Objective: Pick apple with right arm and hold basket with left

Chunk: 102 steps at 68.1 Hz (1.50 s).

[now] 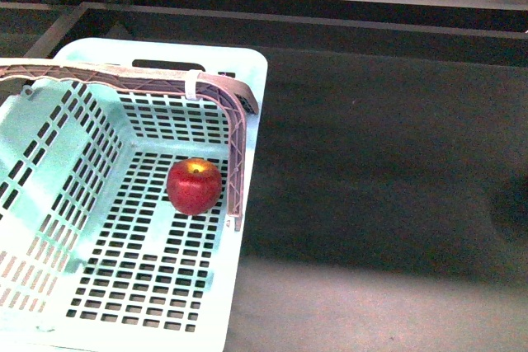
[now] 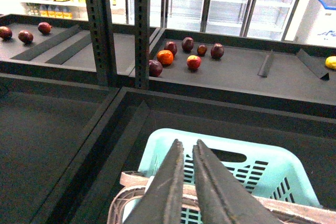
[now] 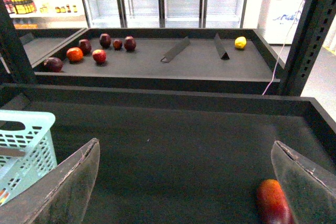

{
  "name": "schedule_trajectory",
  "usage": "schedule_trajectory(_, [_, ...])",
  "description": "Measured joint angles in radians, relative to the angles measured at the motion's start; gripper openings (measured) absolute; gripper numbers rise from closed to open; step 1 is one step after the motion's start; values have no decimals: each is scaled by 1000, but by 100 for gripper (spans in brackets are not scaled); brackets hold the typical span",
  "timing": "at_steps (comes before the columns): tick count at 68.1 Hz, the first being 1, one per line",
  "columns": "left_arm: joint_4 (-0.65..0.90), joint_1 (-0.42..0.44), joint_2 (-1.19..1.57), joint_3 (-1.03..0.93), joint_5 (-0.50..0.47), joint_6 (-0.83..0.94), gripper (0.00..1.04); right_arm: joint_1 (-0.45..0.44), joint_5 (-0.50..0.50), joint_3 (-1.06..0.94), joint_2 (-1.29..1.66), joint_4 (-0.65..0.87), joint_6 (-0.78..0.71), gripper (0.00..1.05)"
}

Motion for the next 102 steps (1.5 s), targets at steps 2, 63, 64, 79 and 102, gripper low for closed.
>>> schedule_trajectory(2, [-10,5,-20,-9,3,8,3,0,0,0,0,0,0,96])
schedule_trajectory(63, [-467,107,-624,-132,103,29,3,0,0,0,0,0,0,96])
schedule_trajectory(64, [-471,107,-628,-132,103,29,3,0,0,0,0,0,0,96])
schedule_trajectory(79, [-560,107,-716,-132,103,29,3,0,0,0,0,0,0,96])
schedule_trajectory(102, [-796,108,-938,-132,103,29,3,0,0,0,0,0,0,96])
